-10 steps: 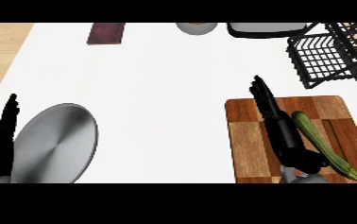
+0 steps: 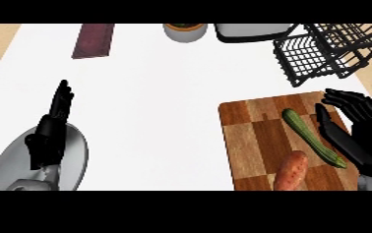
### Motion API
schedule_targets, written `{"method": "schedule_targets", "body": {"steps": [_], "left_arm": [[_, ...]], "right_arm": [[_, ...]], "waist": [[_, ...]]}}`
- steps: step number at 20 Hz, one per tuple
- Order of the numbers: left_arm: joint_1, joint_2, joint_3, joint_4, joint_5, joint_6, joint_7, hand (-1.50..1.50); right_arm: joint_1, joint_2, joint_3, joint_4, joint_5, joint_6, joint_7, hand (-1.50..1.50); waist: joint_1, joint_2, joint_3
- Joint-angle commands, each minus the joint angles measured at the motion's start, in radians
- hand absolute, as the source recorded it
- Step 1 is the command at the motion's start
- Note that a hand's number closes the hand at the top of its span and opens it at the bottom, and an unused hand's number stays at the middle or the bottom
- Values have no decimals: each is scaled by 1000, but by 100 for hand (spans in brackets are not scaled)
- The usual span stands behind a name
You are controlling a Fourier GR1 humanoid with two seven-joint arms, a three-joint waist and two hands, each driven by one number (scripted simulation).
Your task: Pick the sweet potato from the cutting board and place it in the tiered basket
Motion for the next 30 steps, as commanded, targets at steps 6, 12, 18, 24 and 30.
{"method": "schedule_targets", "body": {"steps": [6,12,18,24,30], "left_arm": [[-87,-108,-83,-29,-20,10,35,0],[-74,-118,-121,-69,-33,9,79,0],[-100,-119,-125,-63,-37,1,87,0],[-160,-137,-138,-44,-56,4,109,0],[-173,-108,-114,-57,-23,-56,109,0]], "right_arm": [[395,-104,-132,-454,-300,229,176,-150],[528,-384,-254,-606,-114,296,345,-150],[581,-705,-337,-713,43,448,587,-150],[506,-937,-311,-785,52,507,879,-150],[342,-1080,-160,-834,-71,467,1168,-150]], "waist": [[46,3,-5],[61,4,-9],[86,14,-16],[123,24,-13],[165,27,-11]]}}
